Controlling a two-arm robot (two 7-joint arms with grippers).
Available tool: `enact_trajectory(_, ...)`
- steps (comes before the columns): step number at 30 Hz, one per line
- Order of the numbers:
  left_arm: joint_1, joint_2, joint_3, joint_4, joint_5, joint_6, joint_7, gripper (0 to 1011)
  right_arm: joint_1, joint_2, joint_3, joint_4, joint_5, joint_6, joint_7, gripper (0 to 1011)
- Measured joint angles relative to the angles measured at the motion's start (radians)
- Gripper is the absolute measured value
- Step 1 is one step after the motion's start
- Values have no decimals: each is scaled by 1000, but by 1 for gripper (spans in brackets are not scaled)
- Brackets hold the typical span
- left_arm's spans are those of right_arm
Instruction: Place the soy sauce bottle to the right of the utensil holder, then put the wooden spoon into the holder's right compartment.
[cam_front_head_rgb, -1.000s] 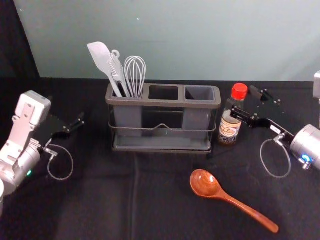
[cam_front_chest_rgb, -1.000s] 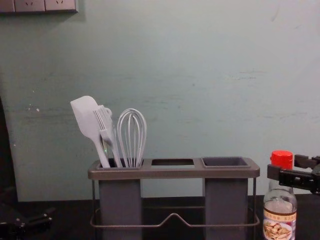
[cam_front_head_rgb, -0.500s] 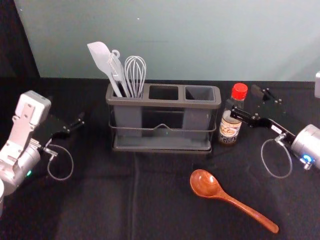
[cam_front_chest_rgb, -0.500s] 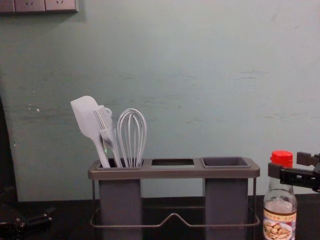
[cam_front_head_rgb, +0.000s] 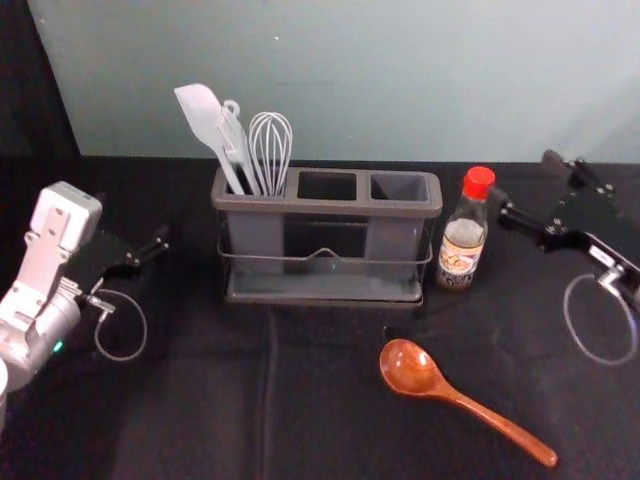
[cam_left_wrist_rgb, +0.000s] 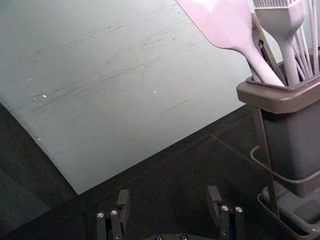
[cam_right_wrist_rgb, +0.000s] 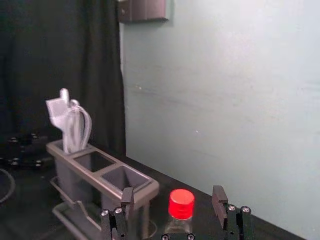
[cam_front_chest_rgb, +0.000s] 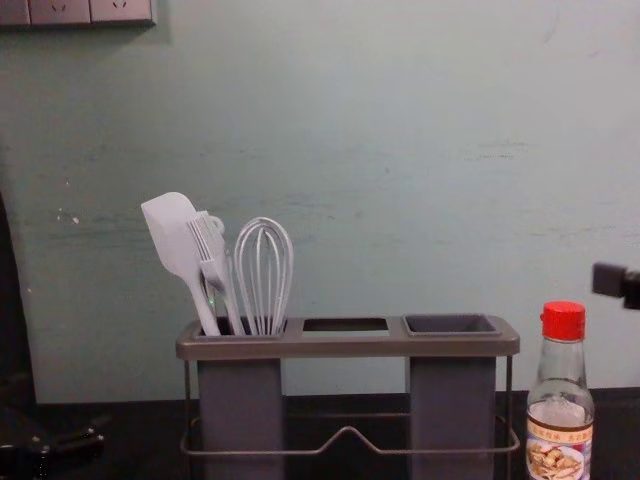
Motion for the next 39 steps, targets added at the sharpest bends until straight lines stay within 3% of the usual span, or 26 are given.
enact_trajectory(7, 0, 0, 0, 0, 0, 0, 0, 1005, -112, 129, 62, -189, 15, 50, 41, 1000)
enact_trajectory(8, 0, 0, 0, 0, 0, 0, 0, 1005, -132, 161, 70, -228, 17, 74, 52, 1000)
enact_trajectory(13, 0, 0, 0, 0, 0, 0, 0, 1005, -174, 265, 65, -337, 28, 186, 87, 1000)
enact_trajectory(14, 0, 0, 0, 0, 0, 0, 0, 1005, -174, 265, 65, -337, 28, 186, 87, 1000)
enact_trajectory(17, 0, 0, 0, 0, 0, 0, 0, 1005, -163, 302, 25, -364, 41, 267, 111, 1000)
enact_trajectory(19, 0, 0, 0, 0, 0, 0, 0, 1005, -111, 329, -49, -369, 37, 376, 132, 1000)
enact_trajectory(22, 0, 0, 0, 0, 0, 0, 0, 1005, -62, 335, -108, -357, 27, 452, 145, 1000)
enact_trajectory(23, 0, 0, 0, 0, 0, 0, 0, 1005, -29, 333, -149, -343, 17, 500, 149, 1000)
enact_trajectory(29, 0, 0, 0, 0, 0, 0, 0, 1005, 84, 299, -272, -282, -34, 643, 145, 1000)
enact_trajectory(39, 0, 0, 0, 0, 0, 0, 0, 1005, 209, 233, -405, -210, -102, 758, 122, 1000)
